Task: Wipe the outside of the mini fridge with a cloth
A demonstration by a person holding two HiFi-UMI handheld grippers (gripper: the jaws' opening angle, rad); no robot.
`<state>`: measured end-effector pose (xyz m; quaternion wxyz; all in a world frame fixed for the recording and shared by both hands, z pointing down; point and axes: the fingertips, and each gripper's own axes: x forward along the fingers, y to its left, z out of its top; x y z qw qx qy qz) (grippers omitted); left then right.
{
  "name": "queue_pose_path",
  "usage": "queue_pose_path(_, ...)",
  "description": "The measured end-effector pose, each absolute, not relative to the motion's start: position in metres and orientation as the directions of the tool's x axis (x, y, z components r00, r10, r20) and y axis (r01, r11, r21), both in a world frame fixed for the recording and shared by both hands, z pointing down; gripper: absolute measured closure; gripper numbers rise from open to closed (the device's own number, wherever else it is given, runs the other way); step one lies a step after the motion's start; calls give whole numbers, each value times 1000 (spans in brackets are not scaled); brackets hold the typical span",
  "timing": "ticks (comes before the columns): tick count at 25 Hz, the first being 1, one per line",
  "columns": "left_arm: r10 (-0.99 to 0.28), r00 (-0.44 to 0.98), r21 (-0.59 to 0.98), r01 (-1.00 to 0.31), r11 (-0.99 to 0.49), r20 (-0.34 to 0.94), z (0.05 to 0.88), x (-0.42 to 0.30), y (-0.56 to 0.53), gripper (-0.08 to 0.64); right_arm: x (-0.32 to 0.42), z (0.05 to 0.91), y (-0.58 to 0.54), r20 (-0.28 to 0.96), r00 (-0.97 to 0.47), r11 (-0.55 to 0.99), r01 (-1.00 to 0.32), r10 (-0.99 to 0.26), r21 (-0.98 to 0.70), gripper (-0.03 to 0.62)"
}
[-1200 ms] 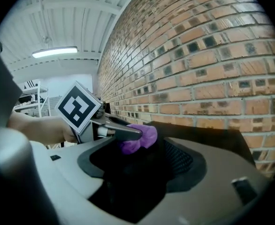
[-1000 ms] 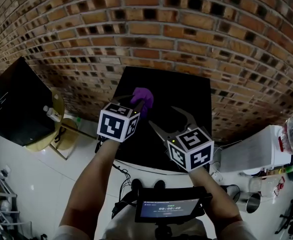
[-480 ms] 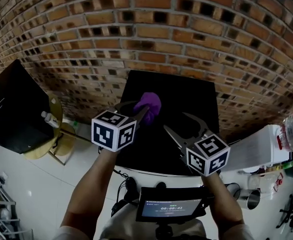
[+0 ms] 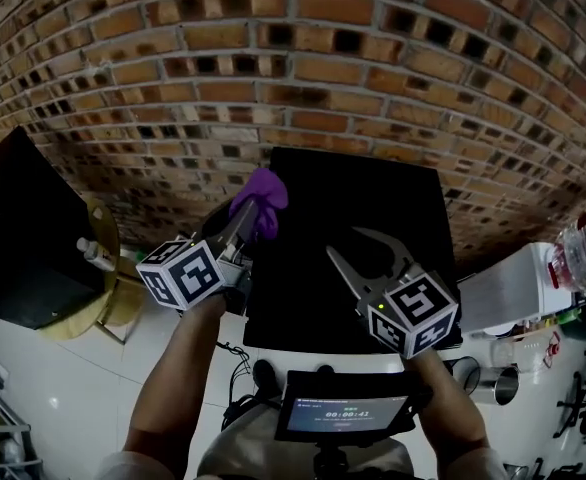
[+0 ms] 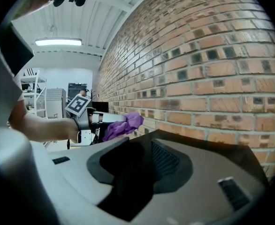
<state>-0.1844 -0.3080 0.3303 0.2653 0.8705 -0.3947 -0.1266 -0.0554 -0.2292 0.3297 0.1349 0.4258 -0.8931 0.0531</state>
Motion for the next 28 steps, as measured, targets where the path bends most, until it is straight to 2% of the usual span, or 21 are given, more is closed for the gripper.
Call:
queue_pose_path(7,-794,607,659,-583,-475,-35,359,-222,-356,474,-98,332,-246,256,-603,629,-777,-756,25,451)
queue_pose_path(15,-769,639,707,-540,-456,-8,392,-205,-404,472,-102,327,-260,193,-593,597,-801,-781,-48,451)
queue_pose_path(22,-819,568,795,-457,-398,-83,390,-201,-434,471,-96,326,-265,200,-577,580,-813,-792,-51,453)
queue_pose_path(28,-810,582,767,-488,-417,-71,396,-191,-443,471,-95,327,-265,203,-576,579,-814,-792,-51,453)
